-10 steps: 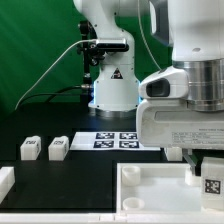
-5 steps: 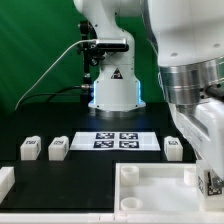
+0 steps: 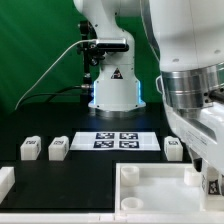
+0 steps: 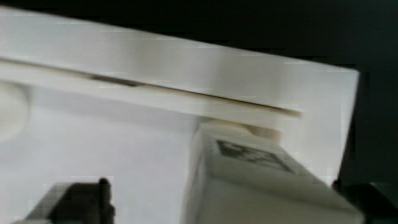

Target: Assemble one leg

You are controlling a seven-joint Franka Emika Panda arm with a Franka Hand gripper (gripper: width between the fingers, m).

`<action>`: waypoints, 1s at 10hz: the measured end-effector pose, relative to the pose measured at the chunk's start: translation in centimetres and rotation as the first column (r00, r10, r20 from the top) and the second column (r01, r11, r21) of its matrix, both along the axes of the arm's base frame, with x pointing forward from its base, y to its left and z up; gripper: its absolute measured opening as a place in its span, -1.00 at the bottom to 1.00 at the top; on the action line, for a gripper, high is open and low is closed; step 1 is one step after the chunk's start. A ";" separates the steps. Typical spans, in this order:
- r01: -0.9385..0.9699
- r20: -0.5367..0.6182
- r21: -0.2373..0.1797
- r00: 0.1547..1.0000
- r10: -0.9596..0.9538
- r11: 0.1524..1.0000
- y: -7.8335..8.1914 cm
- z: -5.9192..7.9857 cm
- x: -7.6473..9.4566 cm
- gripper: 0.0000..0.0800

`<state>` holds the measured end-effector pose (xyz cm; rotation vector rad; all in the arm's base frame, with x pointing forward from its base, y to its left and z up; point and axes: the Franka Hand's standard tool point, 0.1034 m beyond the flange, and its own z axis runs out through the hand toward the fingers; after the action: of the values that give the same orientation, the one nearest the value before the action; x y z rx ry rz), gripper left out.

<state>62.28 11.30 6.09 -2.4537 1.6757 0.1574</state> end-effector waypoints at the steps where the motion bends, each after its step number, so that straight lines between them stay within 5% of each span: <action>1: -0.224 0.041 -0.016 0.974 0.224 0.974 -0.1 0.1 0.1 0.58; 4: -0.505 0.075 -0.052 0.858 0.508 0.861 -0.2 0.1 0.0 0.62; 6: -0.803 0.068 -0.130 0.578 0.813 0.581 0.4 0.8 0.2 0.62; 9: -0.794 0.071 -0.126 0.591 0.804 0.595 0.6 0.8 0.2 0.59; 10: -0.725 0.063 -0.117 0.677 0.733 0.679 0.7 0.8 0.2 0.17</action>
Offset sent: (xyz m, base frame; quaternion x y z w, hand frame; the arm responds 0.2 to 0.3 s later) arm 0.0000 0.0000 0.0000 0.0000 0.0000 -0.1790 0.9838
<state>62.44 11.99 6.85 -2.9880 0.5598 0.0462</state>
